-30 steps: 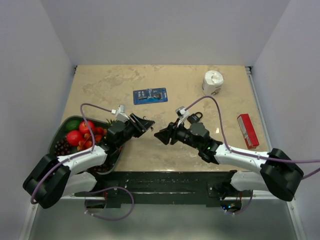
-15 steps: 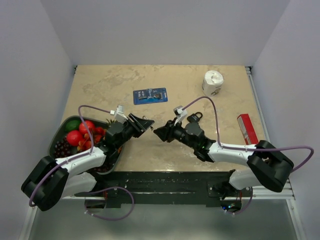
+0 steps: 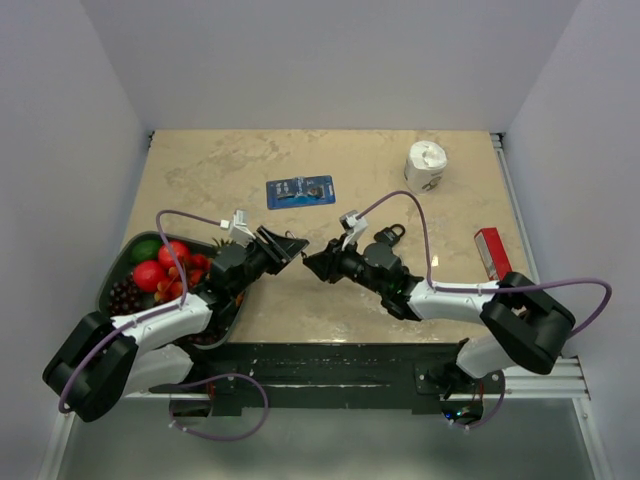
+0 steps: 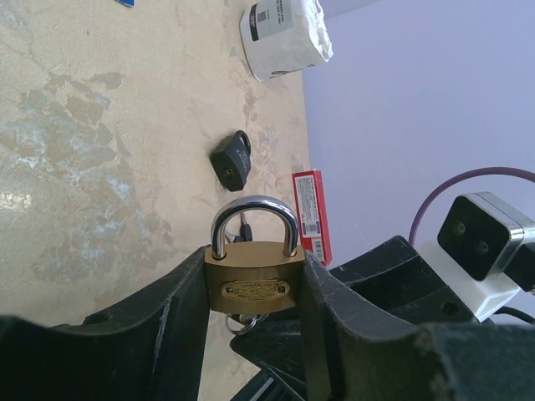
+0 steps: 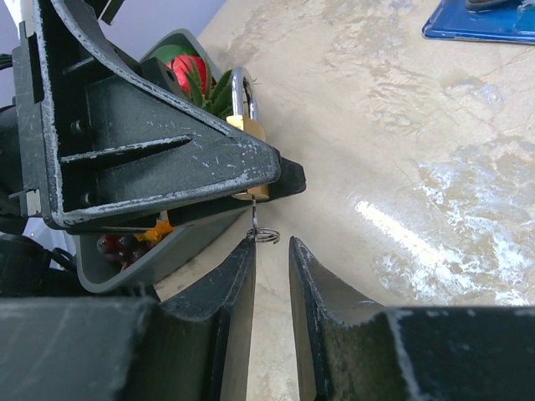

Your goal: Unlock with the key

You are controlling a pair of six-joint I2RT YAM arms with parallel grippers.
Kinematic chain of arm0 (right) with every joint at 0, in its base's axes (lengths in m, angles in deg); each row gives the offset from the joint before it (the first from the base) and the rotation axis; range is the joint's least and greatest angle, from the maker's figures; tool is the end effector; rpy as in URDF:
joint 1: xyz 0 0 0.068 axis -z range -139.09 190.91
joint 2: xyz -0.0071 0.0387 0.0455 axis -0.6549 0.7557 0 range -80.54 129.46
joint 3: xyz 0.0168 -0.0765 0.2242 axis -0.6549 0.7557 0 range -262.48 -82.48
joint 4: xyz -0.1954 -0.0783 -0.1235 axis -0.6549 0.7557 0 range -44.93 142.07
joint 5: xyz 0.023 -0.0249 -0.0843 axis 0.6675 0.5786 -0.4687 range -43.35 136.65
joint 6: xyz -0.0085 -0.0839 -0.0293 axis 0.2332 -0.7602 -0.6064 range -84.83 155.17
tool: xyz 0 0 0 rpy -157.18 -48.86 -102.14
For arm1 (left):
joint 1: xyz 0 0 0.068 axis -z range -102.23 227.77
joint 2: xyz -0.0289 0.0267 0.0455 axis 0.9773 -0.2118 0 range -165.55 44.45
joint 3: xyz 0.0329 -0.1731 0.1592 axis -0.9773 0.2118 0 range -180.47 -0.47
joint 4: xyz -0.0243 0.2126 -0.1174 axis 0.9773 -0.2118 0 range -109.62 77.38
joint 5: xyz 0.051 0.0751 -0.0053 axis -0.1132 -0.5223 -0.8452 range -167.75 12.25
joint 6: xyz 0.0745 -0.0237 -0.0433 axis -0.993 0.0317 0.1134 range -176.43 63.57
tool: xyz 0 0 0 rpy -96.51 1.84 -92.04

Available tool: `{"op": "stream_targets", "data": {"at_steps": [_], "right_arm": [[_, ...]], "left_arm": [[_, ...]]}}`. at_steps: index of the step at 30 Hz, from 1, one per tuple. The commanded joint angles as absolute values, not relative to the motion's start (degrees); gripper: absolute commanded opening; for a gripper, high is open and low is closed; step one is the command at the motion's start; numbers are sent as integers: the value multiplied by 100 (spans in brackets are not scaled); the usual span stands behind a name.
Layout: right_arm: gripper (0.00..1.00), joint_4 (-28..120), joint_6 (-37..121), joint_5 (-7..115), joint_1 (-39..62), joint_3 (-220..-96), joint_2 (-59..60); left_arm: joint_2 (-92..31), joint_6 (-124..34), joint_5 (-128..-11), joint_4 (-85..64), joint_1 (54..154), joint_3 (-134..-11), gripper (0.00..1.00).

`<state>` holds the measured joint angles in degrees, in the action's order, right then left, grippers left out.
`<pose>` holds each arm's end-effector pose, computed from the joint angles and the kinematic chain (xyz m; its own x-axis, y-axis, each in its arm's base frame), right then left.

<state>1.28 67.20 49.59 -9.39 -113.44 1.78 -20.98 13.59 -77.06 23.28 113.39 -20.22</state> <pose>0.2075 0.2564 0.1792 -0.4960 0.2317 -0.8368 -0.6344 0.5614 0.5314 0.2254 -0.1627 0.1740 -0.6036 -0.7236 -0.3347 0.0724 0.3683 -0.9269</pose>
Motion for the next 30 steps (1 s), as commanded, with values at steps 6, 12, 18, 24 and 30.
{"op": "stream_targets", "data": {"at_steps": [6,12,18,24,30], "right_arm": [[16,-230,6383,4946,-945,-11623,181],[1,-257,6163,4999,-936,-11719,243],[0,-169,5970,4920,-936,-11825,278],[0,-72,5855,4841,-945,-11913,296],[0,-108,6057,4964,-936,-11728,164]], "left_arm": [[-2111,1441,-7617,2746,11310,-2043,0],[-2199,1379,-7485,2754,11302,-2078,0],[-2287,1283,-7380,2746,11346,-2069,0],[-2349,1265,-7362,2772,11486,-2051,0],[-2217,1160,-7406,2728,11381,-2121,0]]}}
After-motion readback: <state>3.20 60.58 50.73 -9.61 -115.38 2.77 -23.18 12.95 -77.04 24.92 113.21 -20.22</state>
